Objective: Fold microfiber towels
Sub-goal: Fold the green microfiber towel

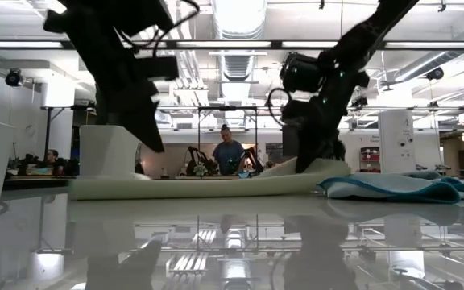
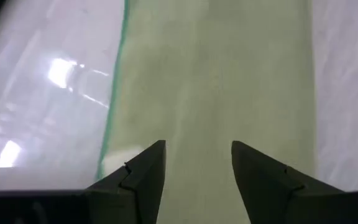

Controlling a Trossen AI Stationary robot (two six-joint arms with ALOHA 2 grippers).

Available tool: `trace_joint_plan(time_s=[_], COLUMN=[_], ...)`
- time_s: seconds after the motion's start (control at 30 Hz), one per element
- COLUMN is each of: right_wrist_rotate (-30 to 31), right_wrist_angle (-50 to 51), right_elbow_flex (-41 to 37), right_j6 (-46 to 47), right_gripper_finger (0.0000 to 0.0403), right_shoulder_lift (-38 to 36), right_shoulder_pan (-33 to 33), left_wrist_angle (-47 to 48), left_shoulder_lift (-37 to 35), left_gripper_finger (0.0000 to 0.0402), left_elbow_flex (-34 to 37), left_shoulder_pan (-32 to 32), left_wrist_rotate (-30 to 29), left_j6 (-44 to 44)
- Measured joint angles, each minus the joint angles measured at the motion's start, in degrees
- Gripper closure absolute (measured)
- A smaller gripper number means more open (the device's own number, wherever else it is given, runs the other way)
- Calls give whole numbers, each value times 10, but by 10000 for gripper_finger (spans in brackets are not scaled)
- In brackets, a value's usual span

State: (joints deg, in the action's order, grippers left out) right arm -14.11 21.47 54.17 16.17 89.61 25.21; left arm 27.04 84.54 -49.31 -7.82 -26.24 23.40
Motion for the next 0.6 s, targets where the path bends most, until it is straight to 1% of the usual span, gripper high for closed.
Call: trace_joint_plan(time_s=[0.07, 0.13, 0.17, 0.27, 0.47, 0.6], right_wrist_rotate=[55, 96, 111, 127, 118, 54], right_wrist_angle=[51, 92, 111, 150, 165, 144], right_elbow_flex=[19, 42, 55, 86, 124, 135], right_j6=[-12, -23, -27, -30, -12, 9], right_gripper_finger=[390, 390, 390, 390, 390, 390], right_shoulder_lift=[-16, -32, -37, -44, -33, -15], right_shoulder_pan=[1, 1, 1, -2, -32, -64], left_wrist_angle=[6, 4, 4, 5, 7, 4], left_shoulder_lift=[-11, -16, -16, -13, -12, -12], left_gripper_finger=[233, 233, 233, 233, 233, 233], left_elbow_flex=[2, 2, 3, 16, 61, 85], left_shoulder_pan=[-8, -15, -18, -24, -29, -31], left_wrist_rotate=[-14, -14, -13, 4, 44, 49], left_j6=[1, 1, 2, 2, 17, 33])
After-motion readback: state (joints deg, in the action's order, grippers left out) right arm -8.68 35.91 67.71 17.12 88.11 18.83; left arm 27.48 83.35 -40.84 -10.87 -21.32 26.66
